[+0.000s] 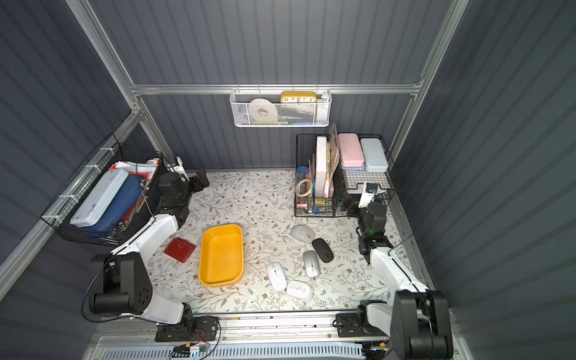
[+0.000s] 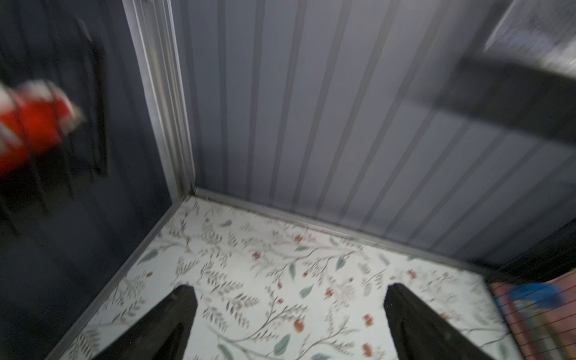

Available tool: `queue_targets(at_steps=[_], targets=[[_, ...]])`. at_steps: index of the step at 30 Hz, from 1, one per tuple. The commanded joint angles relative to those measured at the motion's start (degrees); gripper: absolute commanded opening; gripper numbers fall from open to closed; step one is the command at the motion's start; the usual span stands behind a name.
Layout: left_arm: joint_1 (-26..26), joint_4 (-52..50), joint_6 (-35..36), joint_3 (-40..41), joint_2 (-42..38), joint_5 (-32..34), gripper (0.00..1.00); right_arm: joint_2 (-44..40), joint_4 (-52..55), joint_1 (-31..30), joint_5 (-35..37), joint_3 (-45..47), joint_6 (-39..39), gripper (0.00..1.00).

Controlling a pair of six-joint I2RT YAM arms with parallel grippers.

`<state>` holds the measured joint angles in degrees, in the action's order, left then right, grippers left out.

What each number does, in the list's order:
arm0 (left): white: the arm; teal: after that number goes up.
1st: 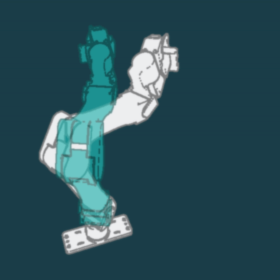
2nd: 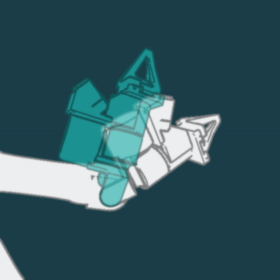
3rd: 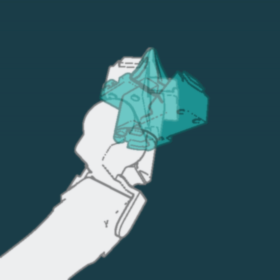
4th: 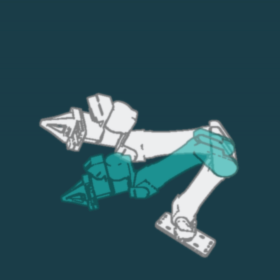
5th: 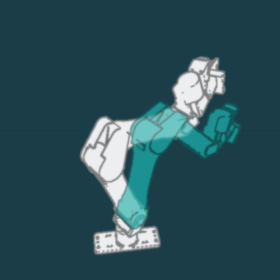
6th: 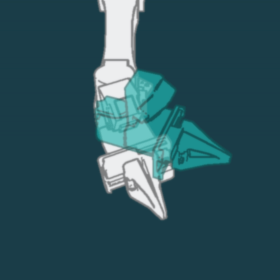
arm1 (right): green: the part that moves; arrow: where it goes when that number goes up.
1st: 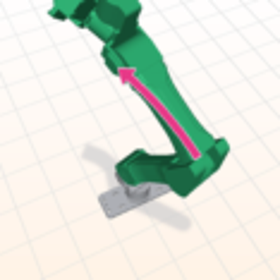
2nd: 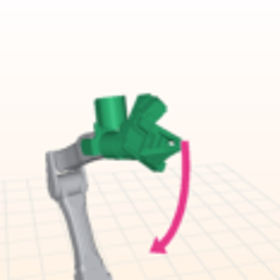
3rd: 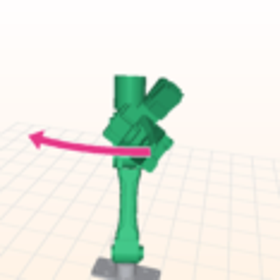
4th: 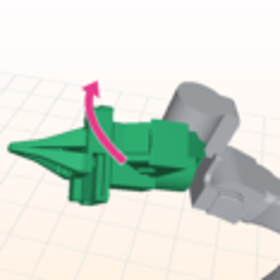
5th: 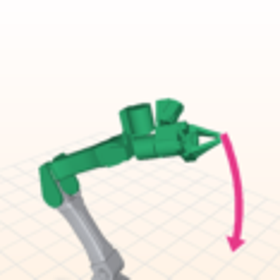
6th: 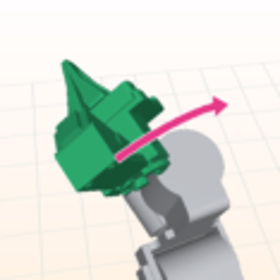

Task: Put the mouse in the storage box
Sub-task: Pick up the mouse from the center of the board.

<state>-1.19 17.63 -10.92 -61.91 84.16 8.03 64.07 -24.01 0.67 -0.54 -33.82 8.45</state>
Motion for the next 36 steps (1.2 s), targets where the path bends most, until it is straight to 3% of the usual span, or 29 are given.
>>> queue_targets(at_steps=[1,4,6,11,20,25,36], targets=[[-0.1,-15.1,-7.9,0.3,-5.6,-6.1,0.99,-4.2,12.4,-0.2,-4.8,-0.3,9.9,0.99],[0.0,-22.6,-17.4,0.4,-10.1,-3.5,0.99,-5.5,18.6,-0.6,-13.0,-0.9,12.2,0.99],[-0.1,-24.2,-15.8,1.0,-12.8,-8.2,0.99,-4.9,24.9,-1.8,-16.3,-2.0,13.2,0.9],[0.0,-26.6,-10.7,4.9,-16.6,-24.0,0.99,-0.2,42.4,-6.9,-15.5,-7.2,13.0,0.9],[0.0,-41.6,-4.0,2.9,-18.4,-35.6,0.99,9.3,55.6,-14.6,-14.2,-8.4,12.7,0.9],[-0.1,-43.1,-2.7,6.4,-23.5,-36.3,1.0,11.7,58.1,-17.1,-8.2,-8.1,13.1,0.89],[-0.1,-41.0,-3.7,10.7,-25.9,-34.6,0.99,19.2,58.6,-19.5,-6.1,-10.3,12.6,0.8]])
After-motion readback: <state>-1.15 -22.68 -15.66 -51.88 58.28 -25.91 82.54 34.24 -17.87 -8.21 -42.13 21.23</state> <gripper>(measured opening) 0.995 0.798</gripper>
